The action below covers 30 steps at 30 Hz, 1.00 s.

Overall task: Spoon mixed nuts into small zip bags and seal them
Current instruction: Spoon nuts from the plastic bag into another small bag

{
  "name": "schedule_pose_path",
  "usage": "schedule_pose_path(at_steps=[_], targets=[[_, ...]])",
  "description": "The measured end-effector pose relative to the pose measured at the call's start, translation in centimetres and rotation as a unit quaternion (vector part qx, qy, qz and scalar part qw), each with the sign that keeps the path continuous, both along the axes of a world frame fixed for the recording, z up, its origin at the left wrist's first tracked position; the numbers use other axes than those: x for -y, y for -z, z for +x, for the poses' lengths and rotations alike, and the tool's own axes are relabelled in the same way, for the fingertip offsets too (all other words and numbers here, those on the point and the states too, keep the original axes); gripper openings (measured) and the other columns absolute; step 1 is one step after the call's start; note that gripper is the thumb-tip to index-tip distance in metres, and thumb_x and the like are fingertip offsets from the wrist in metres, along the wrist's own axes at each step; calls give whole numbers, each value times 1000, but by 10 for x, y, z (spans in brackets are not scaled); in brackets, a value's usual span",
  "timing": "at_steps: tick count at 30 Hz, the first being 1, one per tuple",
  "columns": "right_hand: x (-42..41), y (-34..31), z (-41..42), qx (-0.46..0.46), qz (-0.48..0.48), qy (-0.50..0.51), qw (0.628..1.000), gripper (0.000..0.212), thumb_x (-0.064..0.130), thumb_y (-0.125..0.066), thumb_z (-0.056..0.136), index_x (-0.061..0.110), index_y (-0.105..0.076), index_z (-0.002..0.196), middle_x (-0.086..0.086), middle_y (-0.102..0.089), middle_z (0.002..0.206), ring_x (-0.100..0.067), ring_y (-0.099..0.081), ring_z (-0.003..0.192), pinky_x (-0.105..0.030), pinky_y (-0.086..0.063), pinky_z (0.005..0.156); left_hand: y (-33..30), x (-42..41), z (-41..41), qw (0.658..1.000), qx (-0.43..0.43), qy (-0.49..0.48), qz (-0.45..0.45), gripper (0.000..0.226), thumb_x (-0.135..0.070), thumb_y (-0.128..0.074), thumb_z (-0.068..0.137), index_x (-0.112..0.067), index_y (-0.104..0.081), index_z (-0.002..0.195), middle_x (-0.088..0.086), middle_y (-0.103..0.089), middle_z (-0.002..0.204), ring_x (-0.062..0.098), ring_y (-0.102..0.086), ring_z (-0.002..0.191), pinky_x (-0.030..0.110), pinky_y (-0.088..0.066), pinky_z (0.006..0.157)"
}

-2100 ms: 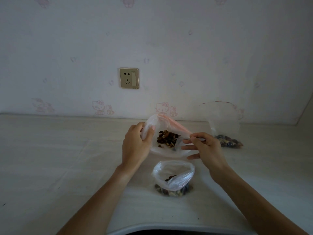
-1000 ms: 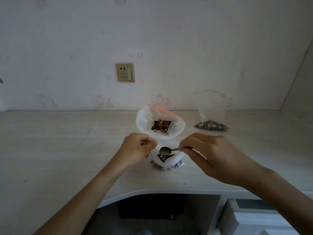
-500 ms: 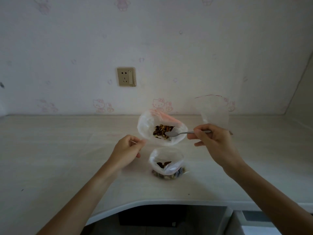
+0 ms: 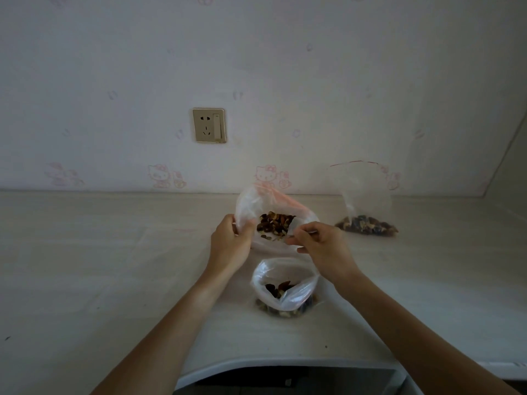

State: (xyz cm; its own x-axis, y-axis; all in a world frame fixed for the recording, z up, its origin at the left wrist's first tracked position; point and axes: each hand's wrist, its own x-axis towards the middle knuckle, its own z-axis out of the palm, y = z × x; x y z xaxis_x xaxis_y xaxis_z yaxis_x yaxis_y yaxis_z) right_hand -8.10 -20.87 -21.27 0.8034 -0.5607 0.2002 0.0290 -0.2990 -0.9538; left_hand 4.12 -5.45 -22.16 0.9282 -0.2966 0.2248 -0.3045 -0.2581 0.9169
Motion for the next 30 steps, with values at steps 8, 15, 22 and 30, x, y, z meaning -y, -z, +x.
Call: schedule_pose_path(at_steps=[8,15,22,30], targets=[[3,6,6,2,64,32,997,19,10,-64,100,13,-76,85,2,-80,79,-10,-77,78,-32,-62,73,-2,1,-7,997,45,34,-46,17,-32,-60,103,-17,-66,98,-3,-61,71,-2,-51,50,13,-39,47],[9,10,11,16,64,79,995,17,9,-61,101,8,-74,91,-6,-79,83,-21,-78,73,-47,-61,70,-3,0,-12,996,52,50,-58,14,-32,-62,102,-19,-66,98,7,-70,79,4,-55,55,18,-43,49],[8,10,15,15,15,76,997,11,10,-62,101,10,-71,95,-4,-78,90,-17,-77,64,-50,-61,64,-3,-1,-12,995,47,53,-64,13,-35,-63,101,-23,-67,99,10,-73,83,15,-63,62,27,-49,55],[14,13,13,28,38,83,995,8,11,-61,102,13,-68,103,-2,-78,92,-19,-77,66,-33,-58,52,-5,-2,-12,995,70,46,-57,12,-34,-62,102,-23,-67,103,6,-73,82,19,-66,63,36,-53,56]])
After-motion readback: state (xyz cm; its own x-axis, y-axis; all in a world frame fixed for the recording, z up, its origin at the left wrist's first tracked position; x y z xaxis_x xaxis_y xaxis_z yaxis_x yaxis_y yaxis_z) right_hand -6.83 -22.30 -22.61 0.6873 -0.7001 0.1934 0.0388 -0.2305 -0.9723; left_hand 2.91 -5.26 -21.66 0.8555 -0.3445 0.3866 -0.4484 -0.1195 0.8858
